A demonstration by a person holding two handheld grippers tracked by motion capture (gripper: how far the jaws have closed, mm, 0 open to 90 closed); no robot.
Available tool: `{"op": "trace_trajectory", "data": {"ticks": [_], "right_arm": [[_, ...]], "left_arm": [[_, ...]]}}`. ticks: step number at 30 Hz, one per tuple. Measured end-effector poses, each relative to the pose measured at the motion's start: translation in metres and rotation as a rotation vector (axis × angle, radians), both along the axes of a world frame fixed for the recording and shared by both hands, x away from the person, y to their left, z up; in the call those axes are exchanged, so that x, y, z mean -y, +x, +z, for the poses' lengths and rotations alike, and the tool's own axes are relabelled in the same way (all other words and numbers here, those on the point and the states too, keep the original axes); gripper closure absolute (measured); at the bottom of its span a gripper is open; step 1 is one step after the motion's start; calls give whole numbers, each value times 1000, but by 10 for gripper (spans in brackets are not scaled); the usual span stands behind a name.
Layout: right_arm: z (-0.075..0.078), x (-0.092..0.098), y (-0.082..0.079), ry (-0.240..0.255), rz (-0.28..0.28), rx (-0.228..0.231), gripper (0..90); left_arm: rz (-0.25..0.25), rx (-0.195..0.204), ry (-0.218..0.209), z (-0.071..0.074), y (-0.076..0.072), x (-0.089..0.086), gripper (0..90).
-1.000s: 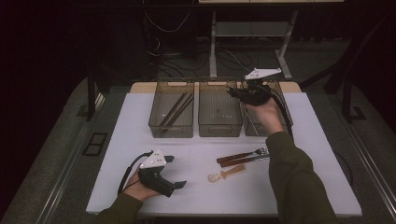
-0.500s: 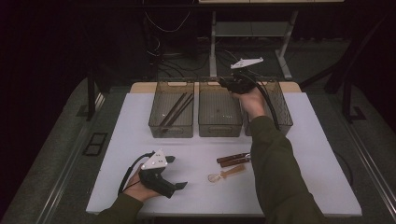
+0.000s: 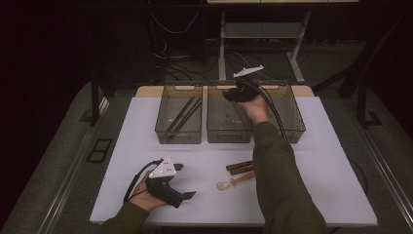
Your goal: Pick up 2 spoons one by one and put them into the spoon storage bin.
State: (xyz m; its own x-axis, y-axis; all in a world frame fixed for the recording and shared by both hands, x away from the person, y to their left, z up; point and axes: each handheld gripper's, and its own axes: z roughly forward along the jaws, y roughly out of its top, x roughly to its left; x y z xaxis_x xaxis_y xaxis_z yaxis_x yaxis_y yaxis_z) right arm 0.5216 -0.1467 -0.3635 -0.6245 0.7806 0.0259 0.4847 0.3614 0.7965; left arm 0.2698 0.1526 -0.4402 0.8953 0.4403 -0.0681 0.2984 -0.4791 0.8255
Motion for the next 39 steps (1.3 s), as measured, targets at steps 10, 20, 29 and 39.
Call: {"op": "trace_trajectory", "data": {"ticks": [10,20,29,39], "right_arm": [[4,21,-28,49,-4,-28,403],[9,44,-71,91,56,-33,339],[7,56,-114,81,110,-28,415],[-4,65,-161,20,190,-39,746]], "left_arm": [[9,-6,-5,0,-1,0,0],[20,-18,-15,-1,0,-1,0],[33,-24,-12,-1,1,-3,0],[30,-30,1,-2,2,-4,0]]}}
